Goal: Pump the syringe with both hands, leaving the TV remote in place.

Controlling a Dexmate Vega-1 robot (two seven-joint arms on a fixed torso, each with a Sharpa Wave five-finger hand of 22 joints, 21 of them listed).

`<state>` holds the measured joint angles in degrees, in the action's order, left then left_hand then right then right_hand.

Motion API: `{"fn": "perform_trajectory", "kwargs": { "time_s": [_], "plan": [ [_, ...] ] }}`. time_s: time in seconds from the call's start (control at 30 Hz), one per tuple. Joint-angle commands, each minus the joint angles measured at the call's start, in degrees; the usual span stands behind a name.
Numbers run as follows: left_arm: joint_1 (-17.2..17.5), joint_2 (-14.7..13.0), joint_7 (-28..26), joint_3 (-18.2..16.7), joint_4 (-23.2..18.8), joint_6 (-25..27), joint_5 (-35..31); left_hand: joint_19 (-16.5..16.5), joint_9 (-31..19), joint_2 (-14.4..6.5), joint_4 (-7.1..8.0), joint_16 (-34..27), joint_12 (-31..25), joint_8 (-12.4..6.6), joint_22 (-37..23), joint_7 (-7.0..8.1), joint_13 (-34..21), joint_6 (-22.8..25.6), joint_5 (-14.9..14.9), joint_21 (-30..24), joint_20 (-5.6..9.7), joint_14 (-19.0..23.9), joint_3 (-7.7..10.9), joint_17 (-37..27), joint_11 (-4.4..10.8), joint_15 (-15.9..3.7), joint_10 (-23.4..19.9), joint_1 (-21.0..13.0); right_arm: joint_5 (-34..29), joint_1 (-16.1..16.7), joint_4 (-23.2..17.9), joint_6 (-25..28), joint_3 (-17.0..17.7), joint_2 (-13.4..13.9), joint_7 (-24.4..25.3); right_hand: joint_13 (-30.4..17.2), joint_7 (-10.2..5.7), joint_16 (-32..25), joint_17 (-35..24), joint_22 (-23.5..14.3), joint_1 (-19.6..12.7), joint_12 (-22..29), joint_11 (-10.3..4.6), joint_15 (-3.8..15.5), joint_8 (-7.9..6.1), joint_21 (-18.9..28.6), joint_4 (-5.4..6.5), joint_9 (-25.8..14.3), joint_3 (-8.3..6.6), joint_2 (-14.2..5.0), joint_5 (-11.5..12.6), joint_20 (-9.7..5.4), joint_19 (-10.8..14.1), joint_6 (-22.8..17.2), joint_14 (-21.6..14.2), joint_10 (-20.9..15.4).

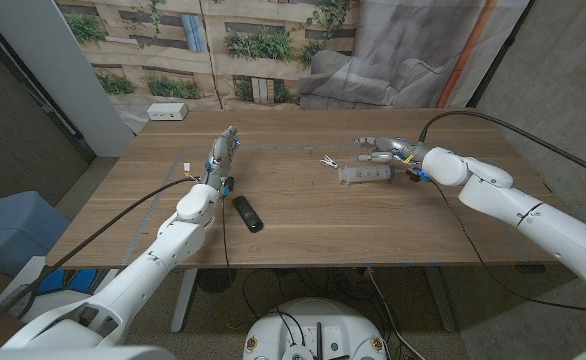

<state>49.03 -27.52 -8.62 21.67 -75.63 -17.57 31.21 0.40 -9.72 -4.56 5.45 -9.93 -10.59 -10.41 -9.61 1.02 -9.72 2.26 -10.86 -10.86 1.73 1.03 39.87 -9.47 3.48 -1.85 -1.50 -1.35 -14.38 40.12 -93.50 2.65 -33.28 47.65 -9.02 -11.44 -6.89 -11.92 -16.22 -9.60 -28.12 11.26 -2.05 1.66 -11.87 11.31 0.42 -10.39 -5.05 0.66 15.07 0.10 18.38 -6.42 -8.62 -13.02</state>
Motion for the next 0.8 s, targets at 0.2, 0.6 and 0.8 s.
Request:
{"fn": "perform_trajectory", "kwargs": {
  "time_s": [0.2, 0.6, 0.8],
  "plan": [
    [-1.16, 0.15, 3.72, -0.43, 4.74, -5.15, -0.06, 0.43, -0.18, -4.04, 0.11, 0.03, -0.08, 0.00, -0.11, -0.15, -0.08, 0.76, -0.14, -0.06, 2.72, -0.54, 0.24, -0.07, 0.02, -0.69, -0.10, 0.11, 12.61, 3.61, -2.64, 7.95, 3.81, -3.99, 9.82, 0.45, 2.95, 0.20, 0.67, 0.10, 3.13, -0.57, -0.27, 0.60, 0.53, -0.62, 1.62, 0.14, 0.63, -1.23, -0.66, -1.47, -0.34, 0.37, 1.07, 0.94],
    [-1.46, 0.38, 3.34, -0.14, 6.53, -7.81, -1.84, 0.50, -0.18, -4.11, 0.11, -0.02, -0.11, 0.01, -0.11, -0.15, -0.08, 0.81, -0.16, -0.08, 2.71, -0.47, 0.33, -0.06, -0.07, -0.64, -0.20, 0.05, 22.34, 6.76, -0.48, 3.86, 6.49, -7.74, 15.99, 0.76, 4.45, 0.43, 1.42, 0.14, 6.02, -0.74, 0.33, -0.65, 1.39, -1.09, 2.95, 0.27, 1.25, -2.22, -1.18, -1.07, -1.86, 1.83, 1.84, 1.85],
    [-1.40, 0.90, 5.23, -0.84, 7.62, -9.10, 0.21, 0.63, -0.18, -4.17, 0.13, -0.13, -0.13, -0.03, -0.11, -0.15, -0.08, 0.96, -0.18, -0.11, 2.57, -0.20, 0.38, -0.06, -0.01, -0.55, -0.28, 0.03, 26.09, 8.57, 1.54, 0.60, 7.75, -10.26, 19.82, 0.87, 5.21, -0.15, 1.83, 0.15, 7.14, -0.62, 0.20, -1.02, 1.43, -1.01, 3.42, 0.31, 1.51, -2.58, -1.34, -1.47, -2.01, 2.04, 0.17, 1.81]
  ]
}}
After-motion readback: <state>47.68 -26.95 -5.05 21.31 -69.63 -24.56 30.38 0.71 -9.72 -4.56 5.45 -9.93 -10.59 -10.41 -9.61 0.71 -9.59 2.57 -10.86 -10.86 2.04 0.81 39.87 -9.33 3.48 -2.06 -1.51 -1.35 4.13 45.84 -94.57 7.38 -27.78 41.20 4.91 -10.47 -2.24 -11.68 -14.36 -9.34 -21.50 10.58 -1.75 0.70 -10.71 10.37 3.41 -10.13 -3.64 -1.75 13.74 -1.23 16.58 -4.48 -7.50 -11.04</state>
